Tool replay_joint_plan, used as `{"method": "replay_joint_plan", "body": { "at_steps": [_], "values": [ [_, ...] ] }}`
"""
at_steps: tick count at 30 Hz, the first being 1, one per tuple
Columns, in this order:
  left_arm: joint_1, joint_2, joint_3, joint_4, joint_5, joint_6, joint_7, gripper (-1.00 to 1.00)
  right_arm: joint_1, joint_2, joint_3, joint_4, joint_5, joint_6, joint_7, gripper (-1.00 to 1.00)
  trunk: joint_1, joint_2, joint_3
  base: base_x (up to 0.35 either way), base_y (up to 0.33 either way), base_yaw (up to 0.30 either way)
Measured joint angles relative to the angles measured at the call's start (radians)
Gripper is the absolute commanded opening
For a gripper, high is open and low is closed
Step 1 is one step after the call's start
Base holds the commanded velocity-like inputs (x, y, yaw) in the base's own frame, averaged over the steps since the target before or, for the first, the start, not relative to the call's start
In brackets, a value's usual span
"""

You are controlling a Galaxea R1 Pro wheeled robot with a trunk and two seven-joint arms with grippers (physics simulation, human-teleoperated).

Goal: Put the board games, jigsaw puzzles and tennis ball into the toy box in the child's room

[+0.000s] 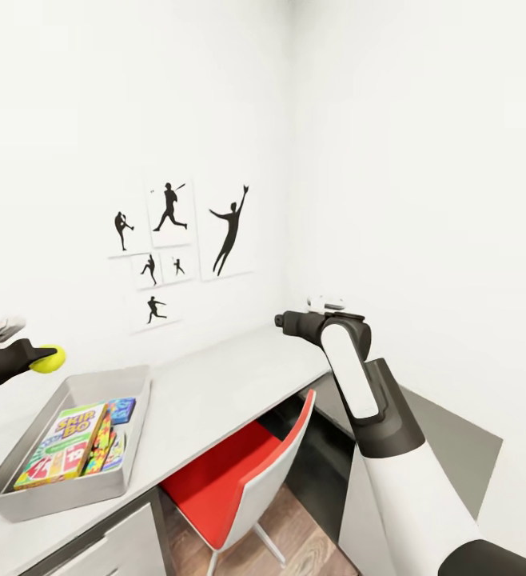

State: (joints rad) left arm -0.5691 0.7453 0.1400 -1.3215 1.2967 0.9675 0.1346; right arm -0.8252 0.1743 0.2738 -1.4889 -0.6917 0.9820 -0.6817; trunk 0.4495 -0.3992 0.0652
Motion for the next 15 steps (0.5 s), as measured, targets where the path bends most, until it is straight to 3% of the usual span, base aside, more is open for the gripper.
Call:
{"method": "replay_joint_plan", "body": {
  "at_steps": [6, 9, 11, 15],
  "values": [
    [0.0, -0.001, -0.001, 0.001, -0.027, -0.01, 0.001, -1.0, 0.0, 0.0, 0.0, 0.007, 0.0, -0.003, 0.0, 1.0, 0.0, 0.0, 0.004, 0.017, 0.008, -0.219],
    [0.0, -0.001, -0.002, 0.007, -0.06, -0.019, 0.001, -1.0, 0.0, 0.0, 0.003, 0.006, 0.001, -0.006, -0.001, 1.0, 0.0, 0.0, 0.005, 0.068, 0.001, -0.049],
    [0.0, -0.002, -0.002, 0.021, -0.073, -0.021, 0.002, -1.0, 0.0, 0.0, 0.027, 0.007, 0.001, -0.01, -0.001, 1.0, 0.0, 0.0, 0.005, -0.101, 0.103, -0.01],
    [0.0, -0.003, -0.002, 0.03, -0.081, -0.022, 0.005, -1.0, 0.0, 0.0, 0.05, 0.011, 0.0, -0.012, -0.001, 1.0, 0.0, 0.0, 0.005, -0.134, 0.128, -0.003]
  ]
}}
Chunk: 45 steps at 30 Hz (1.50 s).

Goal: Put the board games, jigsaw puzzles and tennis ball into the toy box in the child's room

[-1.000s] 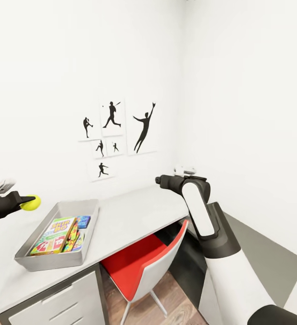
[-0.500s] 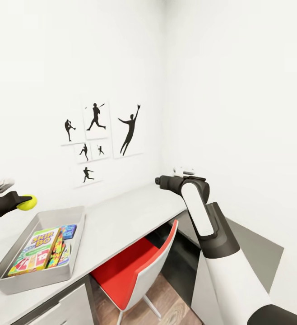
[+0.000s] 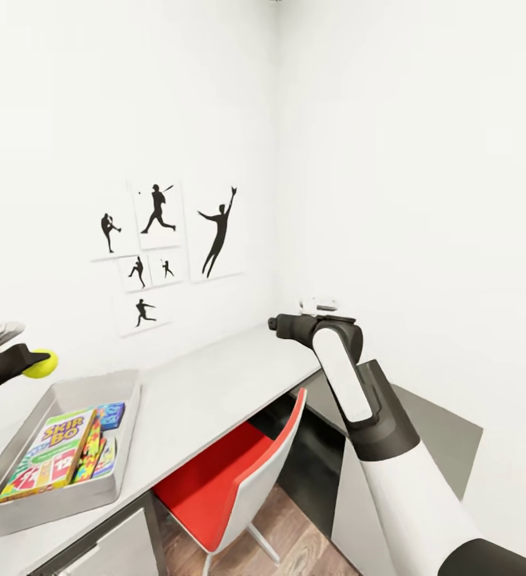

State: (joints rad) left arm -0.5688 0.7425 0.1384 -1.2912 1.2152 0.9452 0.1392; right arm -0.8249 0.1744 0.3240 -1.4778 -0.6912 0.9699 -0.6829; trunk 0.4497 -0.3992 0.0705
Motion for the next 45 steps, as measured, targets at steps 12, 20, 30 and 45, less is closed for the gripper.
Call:
{"method": "replay_joint_plan", "body": {
  "at_steps": [12, 20, 30, 45],
  "values": [
    [0.0, -0.017, -0.005, 0.085, -0.076, -0.093, 0.006, -1.0, 0.0, 0.0, 0.008, 0.003, 0.001, -0.001, 0.001, 1.0, 0.0, 0.0, 0.0, -0.016, 0.015, 0.0],
    [-0.083, -0.151, -0.01, 0.206, -0.326, -0.106, -0.004, -1.0, 0.0, 0.0, 0.01, 0.003, 0.001, -0.001, 0.001, 1.0, 0.0, 0.0, 0.0, 0.0, 0.0, 0.0],
    [-0.114, -0.196, -0.052, 0.285, -0.405, -0.238, -0.006, -1.0, 0.0, 0.0, 0.01, 0.003, 0.0, -0.001, 0.002, 1.0, 0.0, 0.0, 0.0, 0.0, 0.0, 0.0],
    [-0.189, -0.256, -0.086, 0.471, -0.571, -0.395, -0.006, -1.0, 0.0, 0.0, 0.01, 0.003, 0.001, -0.001, 0.002, 1.0, 0.0, 0.0, 0.0, 0.016, 0.001, 0.0]
  ]
}}
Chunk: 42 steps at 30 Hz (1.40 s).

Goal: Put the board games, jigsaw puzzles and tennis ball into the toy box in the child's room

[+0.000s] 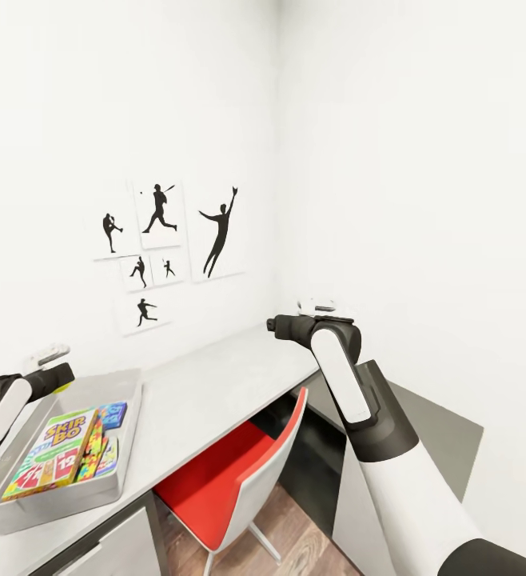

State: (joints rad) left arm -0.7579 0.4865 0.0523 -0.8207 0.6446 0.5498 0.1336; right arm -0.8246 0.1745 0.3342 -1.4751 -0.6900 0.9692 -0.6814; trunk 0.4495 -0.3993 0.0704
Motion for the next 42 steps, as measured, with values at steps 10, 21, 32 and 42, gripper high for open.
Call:
{"method": "replay_joint_plan", "body": {
  "at_steps": [10, 21, 32, 42],
  "values": [
    [-0.006, -0.004, -0.003, 0.012, -0.011, -0.031, 0.0, -1.0, 0.0, 0.0, 0.001, 0.0, -0.001, 0.0, 0.0, 1.0, 0.0, 0.0, 0.0, 0.144, 0.054, -0.013],
    [-0.006, -0.003, -0.003, 0.016, -0.011, -0.035, -0.001, -1.0, 0.0, 0.0, 0.001, 0.0, -0.002, 0.001, 0.0, 1.0, 0.0, 0.0, 0.009, 0.069, 0.104, -0.127],
    [-0.006, -0.002, -0.003, 0.039, -0.012, -0.051, 0.0, -1.0, 0.0, 0.0, 0.001, 0.0, -0.002, 0.0, 0.0, 1.0, 0.0, 0.0, 0.01, 0.002, 0.041, -0.006],
    [-0.04, -0.001, -0.001, 0.153, -0.083, -0.157, 0.011, -1.0, 0.0, 0.0, 0.001, 0.0, -0.002, 0.001, -0.001, 1.0, 0.0, 0.0, 0.01, 0.0, 0.002, 0.0]
  ]
}}
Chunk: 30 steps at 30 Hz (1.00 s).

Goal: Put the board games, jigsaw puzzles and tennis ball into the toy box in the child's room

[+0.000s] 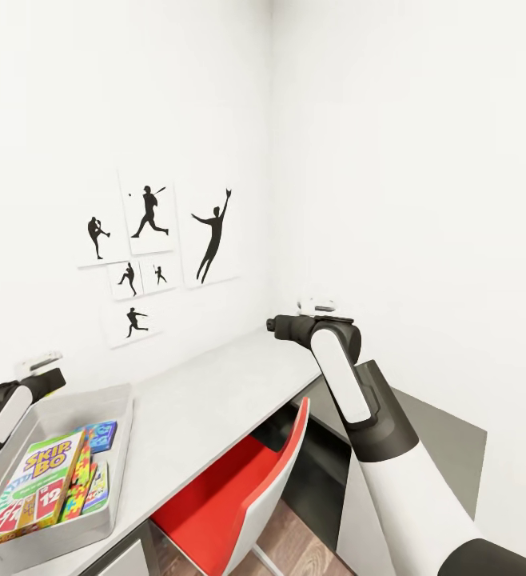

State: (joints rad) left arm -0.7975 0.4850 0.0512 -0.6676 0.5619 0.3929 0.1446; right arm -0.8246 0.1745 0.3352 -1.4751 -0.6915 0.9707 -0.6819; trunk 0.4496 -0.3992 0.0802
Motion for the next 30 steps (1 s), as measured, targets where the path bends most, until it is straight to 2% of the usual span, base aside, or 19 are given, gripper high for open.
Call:
{"method": "replay_joint_plan", "body": {
  "at_steps": [5, 18, 25, 30],
  "values": [
    [-0.034, -0.001, 0.001, 0.058, -0.024, -0.009, 0.002, -1.0, 0.0, 0.0, 0.0, 0.0, 0.0, 0.0, 0.0, 1.0, 0.0, 0.0, 0.0, 0.0, 0.0, 0.0],
    [-0.068, -0.013, 0.002, 0.087, -0.025, -0.011, 0.007, -1.0, 0.0, 0.0, 0.0, 0.0, 0.001, 0.002, -0.001, 1.0, 0.0, 0.0, 0.0, 0.0, 0.0, 0.0],
    [-0.132, -0.015, 0.002, 0.198, -0.026, -0.046, 0.008, -1.0, 0.0, 0.0, 0.011, -0.002, 0.001, 0.001, -0.001, 1.0, 0.0, 0.0, 0.0, 0.0, 0.0, 0.0],
    [-0.147, -0.016, 0.0, 0.225, -0.029, -0.056, 0.005, -1.0, 0.0, 0.0, 0.03, -0.003, 0.0, 0.002, -0.001, 1.0, 0.0, 0.0, 0.0, 0.0, 0.0, -0.01]
  ]
}}
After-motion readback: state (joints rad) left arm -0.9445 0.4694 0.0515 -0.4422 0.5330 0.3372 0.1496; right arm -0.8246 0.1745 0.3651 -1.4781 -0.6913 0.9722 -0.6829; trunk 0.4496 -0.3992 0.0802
